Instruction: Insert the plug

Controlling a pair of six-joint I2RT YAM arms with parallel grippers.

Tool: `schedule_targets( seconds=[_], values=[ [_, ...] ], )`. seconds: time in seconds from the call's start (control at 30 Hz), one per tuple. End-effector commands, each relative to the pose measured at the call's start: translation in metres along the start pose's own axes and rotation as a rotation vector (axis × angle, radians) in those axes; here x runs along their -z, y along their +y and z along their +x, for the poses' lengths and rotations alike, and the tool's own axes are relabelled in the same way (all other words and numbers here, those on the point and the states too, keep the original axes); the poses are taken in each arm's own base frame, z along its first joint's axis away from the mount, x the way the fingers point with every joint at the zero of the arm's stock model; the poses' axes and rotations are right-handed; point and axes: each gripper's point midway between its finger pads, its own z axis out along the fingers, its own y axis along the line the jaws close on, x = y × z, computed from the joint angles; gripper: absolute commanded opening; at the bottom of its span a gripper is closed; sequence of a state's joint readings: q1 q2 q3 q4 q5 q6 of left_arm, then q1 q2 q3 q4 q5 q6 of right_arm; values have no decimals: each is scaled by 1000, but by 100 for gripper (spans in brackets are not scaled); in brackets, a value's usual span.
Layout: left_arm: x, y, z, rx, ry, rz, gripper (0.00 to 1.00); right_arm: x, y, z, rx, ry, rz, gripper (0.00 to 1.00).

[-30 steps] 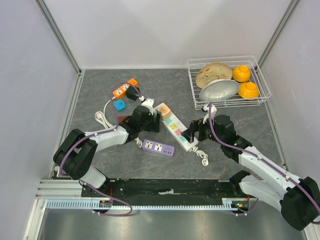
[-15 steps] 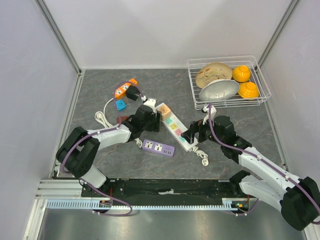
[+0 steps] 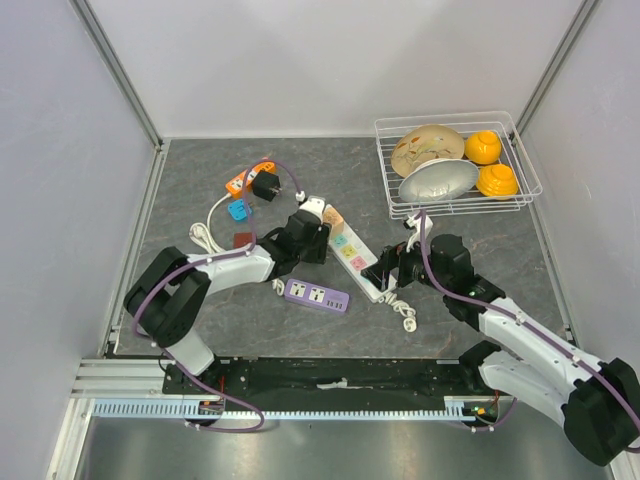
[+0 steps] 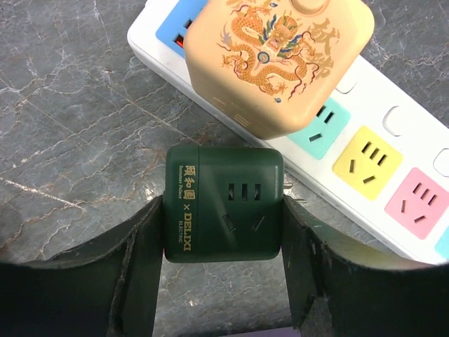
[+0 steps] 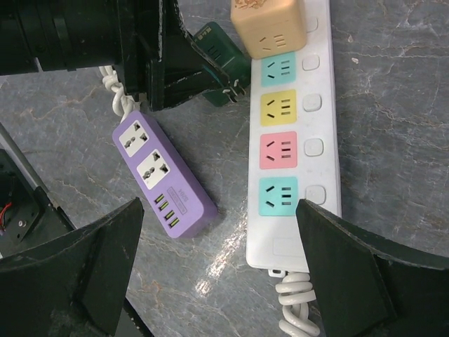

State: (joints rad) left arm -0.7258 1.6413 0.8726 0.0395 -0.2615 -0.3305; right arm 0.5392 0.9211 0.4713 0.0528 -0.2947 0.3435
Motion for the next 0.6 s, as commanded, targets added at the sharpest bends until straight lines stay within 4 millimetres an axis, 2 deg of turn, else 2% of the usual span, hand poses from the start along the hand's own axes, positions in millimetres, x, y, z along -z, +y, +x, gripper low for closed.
schedule_targets(
  seconds=[0.0,0.07,0.17,0.2,0.23,0.27,0.33,0.43,0.57],
  values=[
    [16,-1,-27,12,-65,-18,31,2,11,-12,46,-53,-56,98],
    [31,-2,-37,22,-77,-8,16,3,17,-13,78,-61,-85,98],
    [58,-3,-56,53,-87,6,5,3,32,-20,162,-112,-132,98],
    [65,-4,-62,66,-93,11,4,4,37,-23,194,-136,-142,98],
    [75,-9,-74,82,-112,30,2,3,51,-27,230,-170,-177,98],
    [83,-8,-73,92,-93,31,2,3,53,-33,259,-199,-172,98],
    [106,-14,-93,150,-129,75,2,1,70,-40,298,-232,-209,98],
    [135,-21,-108,217,-149,133,2,-1,83,-62,357,-318,-213,98],
    [165,-30,-121,261,-166,208,2,-6,83,-82,432,-384,-179,98]
  ],
)
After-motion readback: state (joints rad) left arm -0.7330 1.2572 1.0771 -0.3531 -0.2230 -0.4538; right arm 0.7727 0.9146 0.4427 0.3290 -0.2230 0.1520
